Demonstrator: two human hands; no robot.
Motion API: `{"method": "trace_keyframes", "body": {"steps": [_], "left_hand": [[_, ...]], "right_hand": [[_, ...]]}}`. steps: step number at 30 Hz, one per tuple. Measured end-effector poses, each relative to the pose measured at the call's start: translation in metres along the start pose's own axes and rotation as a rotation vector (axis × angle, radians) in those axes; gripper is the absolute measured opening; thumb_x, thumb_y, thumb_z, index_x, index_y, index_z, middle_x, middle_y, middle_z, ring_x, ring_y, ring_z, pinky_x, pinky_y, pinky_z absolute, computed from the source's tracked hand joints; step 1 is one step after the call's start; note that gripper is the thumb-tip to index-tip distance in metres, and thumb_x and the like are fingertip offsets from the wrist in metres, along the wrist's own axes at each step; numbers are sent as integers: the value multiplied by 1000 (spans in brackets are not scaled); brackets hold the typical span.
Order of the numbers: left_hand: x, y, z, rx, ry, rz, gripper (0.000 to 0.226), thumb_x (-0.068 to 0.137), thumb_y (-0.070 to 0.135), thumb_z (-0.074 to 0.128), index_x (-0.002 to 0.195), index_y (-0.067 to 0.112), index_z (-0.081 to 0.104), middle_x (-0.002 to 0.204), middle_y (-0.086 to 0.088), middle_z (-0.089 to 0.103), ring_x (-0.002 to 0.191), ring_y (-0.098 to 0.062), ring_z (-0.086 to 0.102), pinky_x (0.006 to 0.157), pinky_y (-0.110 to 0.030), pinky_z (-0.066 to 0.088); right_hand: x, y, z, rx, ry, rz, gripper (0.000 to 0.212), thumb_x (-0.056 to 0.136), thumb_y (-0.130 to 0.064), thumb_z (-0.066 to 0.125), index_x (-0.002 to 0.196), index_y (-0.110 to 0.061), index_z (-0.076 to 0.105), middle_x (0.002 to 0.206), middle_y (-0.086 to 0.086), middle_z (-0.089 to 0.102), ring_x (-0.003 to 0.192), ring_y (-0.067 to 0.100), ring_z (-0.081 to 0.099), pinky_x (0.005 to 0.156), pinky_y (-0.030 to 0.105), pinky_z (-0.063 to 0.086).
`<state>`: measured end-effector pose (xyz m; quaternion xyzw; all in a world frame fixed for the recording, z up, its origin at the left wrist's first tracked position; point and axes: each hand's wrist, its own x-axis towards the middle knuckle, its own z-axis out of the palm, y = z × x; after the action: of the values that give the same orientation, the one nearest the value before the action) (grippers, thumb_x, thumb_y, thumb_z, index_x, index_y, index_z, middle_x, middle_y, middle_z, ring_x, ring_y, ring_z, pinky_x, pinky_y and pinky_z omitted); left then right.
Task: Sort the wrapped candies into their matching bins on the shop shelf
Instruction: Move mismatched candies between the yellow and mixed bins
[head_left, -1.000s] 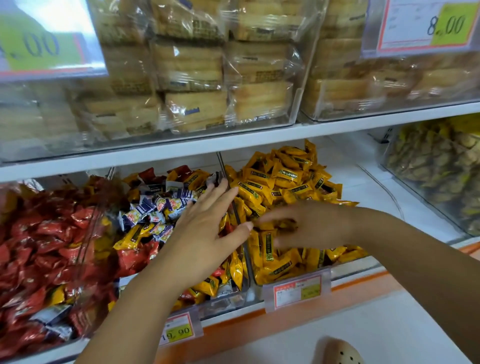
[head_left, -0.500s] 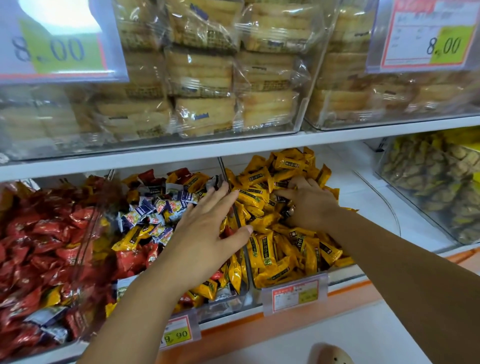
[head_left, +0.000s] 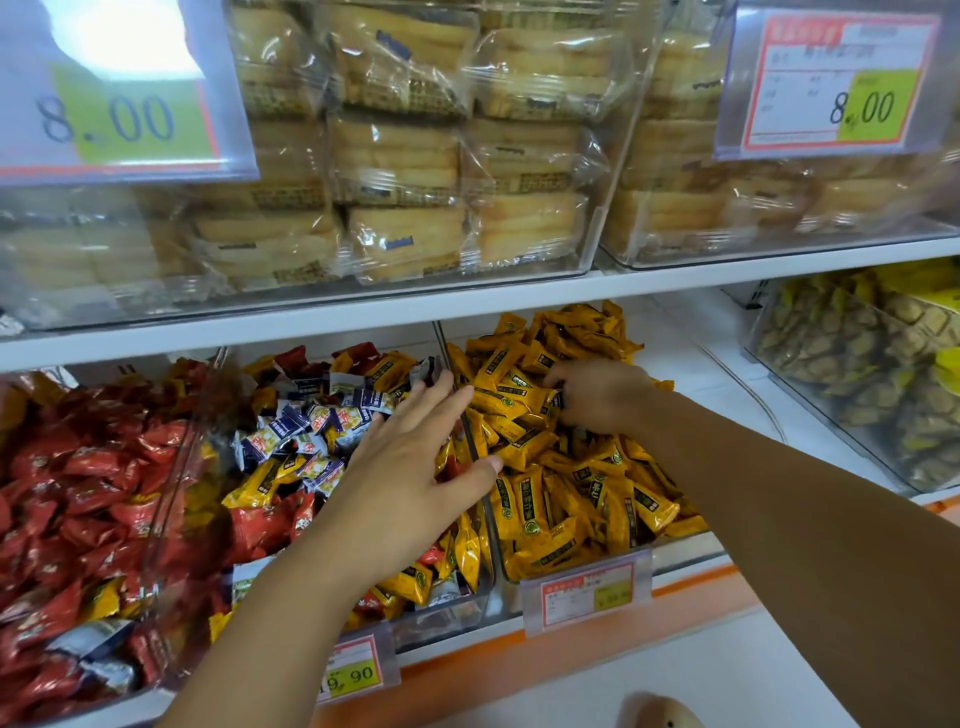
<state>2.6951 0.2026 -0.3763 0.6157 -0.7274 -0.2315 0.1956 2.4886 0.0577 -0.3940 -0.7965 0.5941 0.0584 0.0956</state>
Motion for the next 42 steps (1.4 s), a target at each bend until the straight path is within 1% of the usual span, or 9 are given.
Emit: {"method": "trace_keyframes", "body": {"steps": [5, 9, 12, 17, 21, 29, 34, 38, 42], "left_hand": [[1, 0, -1, 0, -7, 5, 69, 88, 64, 40, 146, 51, 6, 152, 32, -11, 140, 9, -15, 120, -36, -3], [1, 0, -1, 4, -7, 3, 69, 88, 64, 39, 146, 50, 6, 153, 31, -11, 140, 8, -15, 120, -37, -3], [0, 1, -1, 20, -5, 2, 69, 87, 66, 38, 147, 49, 6, 154, 30, -10, 140, 7, -15, 120, -37, -3], [-2, 1, -2, 20, 13, 4, 81, 73, 76, 28, 147, 48, 9, 155, 26, -7, 142, 4, -13, 121, -39, -1], [-5, 2, -1, 21, 37, 6, 81, 74, 75, 27, 147, 46, 12, 157, 24, -4, 142, 3, -13, 121, -40, -2], [-20, 3, 1, 84, 16, 58, 82, 77, 74, 32, 149, 43, 9, 157, 21, -9, 141, 2, -19, 119, -36, -8], [-35, -2, -1, 140, -2, 101, 75, 88, 66, 39, 150, 43, 4, 156, 23, -9, 140, 3, -23, 119, -34, -10], [-45, -8, -3, 148, 5, 120, 70, 90, 63, 41, 149, 43, 9, 157, 23, -3, 140, 5, -20, 117, -30, -12], [-49, -8, -3, 129, 8, 137, 68, 91, 61, 43, 149, 43, 11, 157, 22, 0, 142, 4, -15, 119, -32, -8]], "right_hand": [[1, 2, 5, -35, 113, 5, 30, 89, -36, 59, 118, -33, 56, 113, -5, 62, 105, 18, 55, 70, 26, 36], [4, 3, -3, -7, -2, -19, 42, 87, -40, 64, 126, -31, 53, 118, -5, 60, 109, 19, 54, 73, 27, 39], [1, 4, -3, -61, -7, -45, 30, 88, -30, 64, 117, -26, 58, 113, -1, 61, 100, 20, 56, 73, 28, 44], [-12, 10, -2, 125, 13, -104, 23, 81, -30, 74, 88, -30, 52, 88, -7, 55, 69, 11, 55, 57, 25, 43], [-28, 10, -8, 359, -19, -66, 20, 81, -20, 75, 89, -21, 57, 103, -2, 52, 71, 18, 61, 38, 18, 45], [-68, 17, -28, 801, 69, 94, 21, 77, -8, 78, 83, -15, 59, 82, 5, 63, 54, 12, 56, 37, 18, 39], [-81, -24, -53, 1105, 139, -44, 19, 79, -5, 75, 84, -11, 58, 68, -10, 69, 60, 4, 63, 46, 17, 45], [-65, -85, -63, 1171, 99, -76, 25, 77, -15, 78, 100, -14, 68, 102, 5, 71, 97, 16, 66, 77, 29, 56], [-56, -93, -73, 946, -79, -128, 22, 91, -21, 63, 111, -14, 59, 103, 1, 66, 84, 10, 65, 66, 15, 55]]}}
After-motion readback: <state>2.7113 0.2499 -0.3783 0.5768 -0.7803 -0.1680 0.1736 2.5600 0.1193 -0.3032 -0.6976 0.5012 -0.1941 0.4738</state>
